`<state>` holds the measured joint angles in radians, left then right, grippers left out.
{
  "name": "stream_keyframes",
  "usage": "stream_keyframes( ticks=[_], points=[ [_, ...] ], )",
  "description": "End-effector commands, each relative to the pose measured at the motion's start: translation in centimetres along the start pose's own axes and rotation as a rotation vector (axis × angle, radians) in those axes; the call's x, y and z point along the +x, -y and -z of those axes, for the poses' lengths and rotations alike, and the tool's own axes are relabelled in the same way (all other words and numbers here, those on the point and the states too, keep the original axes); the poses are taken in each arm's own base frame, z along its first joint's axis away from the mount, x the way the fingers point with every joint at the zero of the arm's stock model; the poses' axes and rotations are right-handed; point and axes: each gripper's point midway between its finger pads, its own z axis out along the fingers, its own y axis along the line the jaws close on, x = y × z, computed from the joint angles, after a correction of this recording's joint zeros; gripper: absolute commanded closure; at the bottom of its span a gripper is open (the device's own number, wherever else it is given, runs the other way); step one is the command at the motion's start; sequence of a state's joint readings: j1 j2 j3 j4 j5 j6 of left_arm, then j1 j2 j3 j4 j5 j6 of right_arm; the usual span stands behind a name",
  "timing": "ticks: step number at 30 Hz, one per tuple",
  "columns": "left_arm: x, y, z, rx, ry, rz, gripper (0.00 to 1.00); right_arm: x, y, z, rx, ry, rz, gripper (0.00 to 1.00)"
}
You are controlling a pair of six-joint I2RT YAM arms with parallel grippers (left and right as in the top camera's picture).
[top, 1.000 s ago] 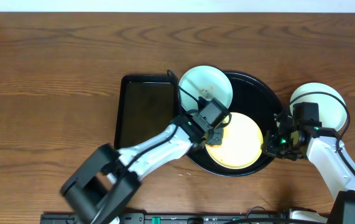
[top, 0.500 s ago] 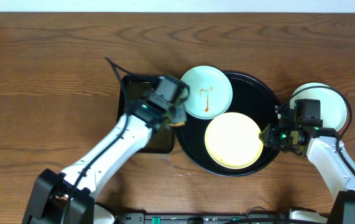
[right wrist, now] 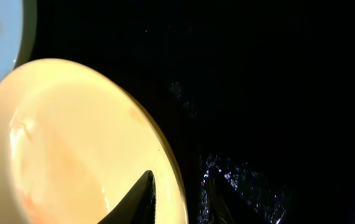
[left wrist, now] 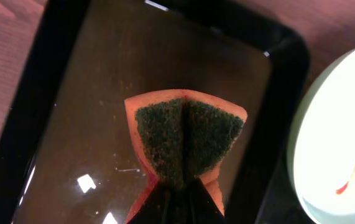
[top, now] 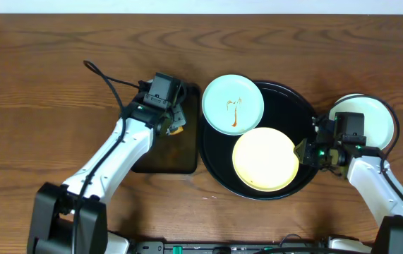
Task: Clean dirty plates on tray and stack at the side
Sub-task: 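Scrub the yellow plate with the sponge, left gripper, then return to tray, then lift the yellow plate with the right gripper and stack on green plate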
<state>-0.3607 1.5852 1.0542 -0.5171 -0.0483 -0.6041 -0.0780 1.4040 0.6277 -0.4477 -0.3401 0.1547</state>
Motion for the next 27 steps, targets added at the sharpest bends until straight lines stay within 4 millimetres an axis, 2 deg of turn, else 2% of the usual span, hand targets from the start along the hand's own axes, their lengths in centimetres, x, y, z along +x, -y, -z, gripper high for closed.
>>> stream_keyframes(
  ticks=[1,4,8,13,17,23,27],
  points=[
    [0.7,-0.9,-1.2,-0.042,-0.025,-0.012,0.93,1.5,0.3,-0.9,0.001,-0.031,0.012,0.75],
    [1.0,-1.0,-1.7,-0.053,-0.039,-0.015,0.92,2.3,0.6,-1.6,0.001,-0.052,0.005,0.76],
    [1.3,-1.2,-2.1,-0.063,-0.051,-0.016,0.92,2.7,0.5,-2.1,-0.018,-0.072,-0.002,0.85],
    [1.3,-1.2,-2.2,-0.064,-0.052,-0.016,0.92,2.5,-1.3,-2.0,-0.124,-0.066,0.003,0.98],
    [1.3,-1.2,-2.2,-0.064,-0.053,-0.016,0.92,2.4,-2.5,-1.8,-0.196,-0.067,0.003,0.99],
    [1.3,-1.2,-2.2,-0.064,-0.053,-0.016,0.92,0.8,-3.3,-1.2,-0.228,-0.019,0.024,0.99],
    [1.3,-1.2,-2.2,-0.064,-0.053,-0.016,0.92,-1.4,-4.0,0.4,-0.255,0.053,0.045,0.99]
  ],
)
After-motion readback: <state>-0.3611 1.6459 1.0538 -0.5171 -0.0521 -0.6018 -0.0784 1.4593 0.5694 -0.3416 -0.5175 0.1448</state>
